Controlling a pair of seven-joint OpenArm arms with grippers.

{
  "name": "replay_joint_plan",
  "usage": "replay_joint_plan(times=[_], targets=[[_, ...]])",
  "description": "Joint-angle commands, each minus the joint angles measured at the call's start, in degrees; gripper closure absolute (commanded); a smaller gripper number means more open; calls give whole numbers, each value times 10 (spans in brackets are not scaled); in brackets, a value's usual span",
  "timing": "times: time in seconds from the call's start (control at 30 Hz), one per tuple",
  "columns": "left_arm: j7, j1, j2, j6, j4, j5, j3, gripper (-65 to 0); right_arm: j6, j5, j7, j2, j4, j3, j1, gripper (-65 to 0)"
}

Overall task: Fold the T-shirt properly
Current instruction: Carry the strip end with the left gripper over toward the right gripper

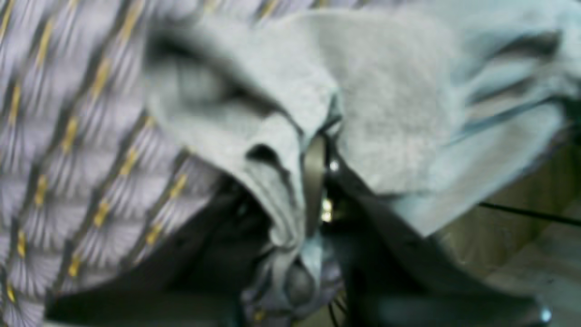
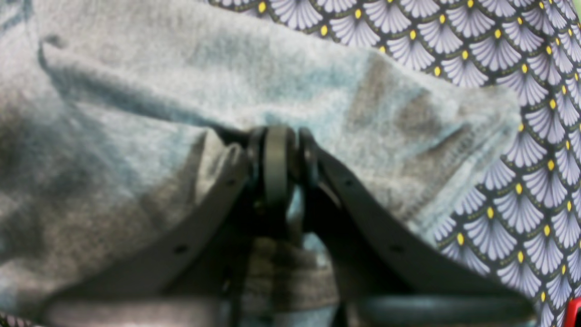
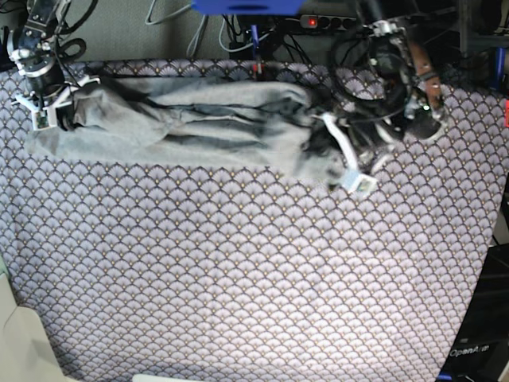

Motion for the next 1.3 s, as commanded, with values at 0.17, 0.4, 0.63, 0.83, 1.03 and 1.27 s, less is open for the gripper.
replay_joint_plan(times=[0.17,0.4,0.63,0.83,1.03,1.27], targets=[[-9,-19,0,1,53,-12,108,0,-2,-27,13,6,10,6,4,-30],[-50,-30,2,63,48,-13,232,0,-2,-45,15,-2,10,6,4,-28],[-93,-32,2,144,9,-17,336,0,-2,-45,15,-2,12,6,4,-28],[-114,-36,0,179,-6,-12,350,0,-2,-45,15,-2,12,8,4,-28],[-112,-68,-4,183,-34,-11,396,0,-2,-45,15,-2,12,6,4,-28],[-110,-69,-4,183,-48,-11,413,-126,-2,-45,15,-2,12,8,4,-28]])
